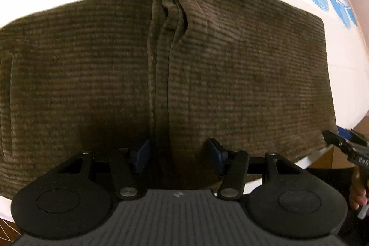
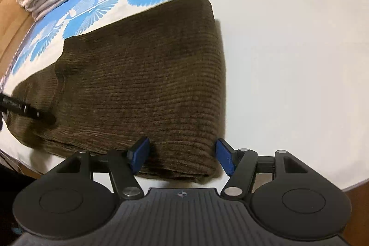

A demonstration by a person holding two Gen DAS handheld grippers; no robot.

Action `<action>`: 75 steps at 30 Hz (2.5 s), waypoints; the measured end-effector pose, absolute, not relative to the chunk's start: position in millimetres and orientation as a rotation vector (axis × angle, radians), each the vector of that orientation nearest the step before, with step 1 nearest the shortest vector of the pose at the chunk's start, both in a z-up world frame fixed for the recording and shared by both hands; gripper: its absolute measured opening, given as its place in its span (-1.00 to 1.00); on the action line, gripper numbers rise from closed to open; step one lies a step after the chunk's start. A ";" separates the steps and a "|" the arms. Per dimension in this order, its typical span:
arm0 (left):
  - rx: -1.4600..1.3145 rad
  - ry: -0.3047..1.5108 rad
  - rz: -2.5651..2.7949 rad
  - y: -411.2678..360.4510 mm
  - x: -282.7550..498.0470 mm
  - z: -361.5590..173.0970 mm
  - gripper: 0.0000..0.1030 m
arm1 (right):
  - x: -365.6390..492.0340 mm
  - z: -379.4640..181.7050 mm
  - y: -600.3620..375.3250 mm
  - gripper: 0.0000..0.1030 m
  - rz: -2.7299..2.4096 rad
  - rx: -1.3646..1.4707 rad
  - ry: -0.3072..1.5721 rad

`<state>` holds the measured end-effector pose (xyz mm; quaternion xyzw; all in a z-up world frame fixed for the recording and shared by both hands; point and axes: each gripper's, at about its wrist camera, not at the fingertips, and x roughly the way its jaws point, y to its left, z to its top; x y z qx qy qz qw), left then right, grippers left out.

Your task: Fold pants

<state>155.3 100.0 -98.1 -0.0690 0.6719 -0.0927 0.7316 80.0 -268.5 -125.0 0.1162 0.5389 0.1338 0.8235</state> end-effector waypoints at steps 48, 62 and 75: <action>-0.022 1.016 0.127 91.0 225.4 -67.9 -0.21 | 71.7 -117.0 -225.2 -0.47 0.374 -0.163 1.042; -0.521 1.082 0.104 298.7 78.4 -17.8 0.04 | 57.2 -83.0 -118.0 -0.31 0.596 -0.201 0.809; -0.830 1.075 0.154 386.4 15.4 -55.0 0.31 | 48.6 -101.6 -27.8 -0.29 0.785 -0.460 0.901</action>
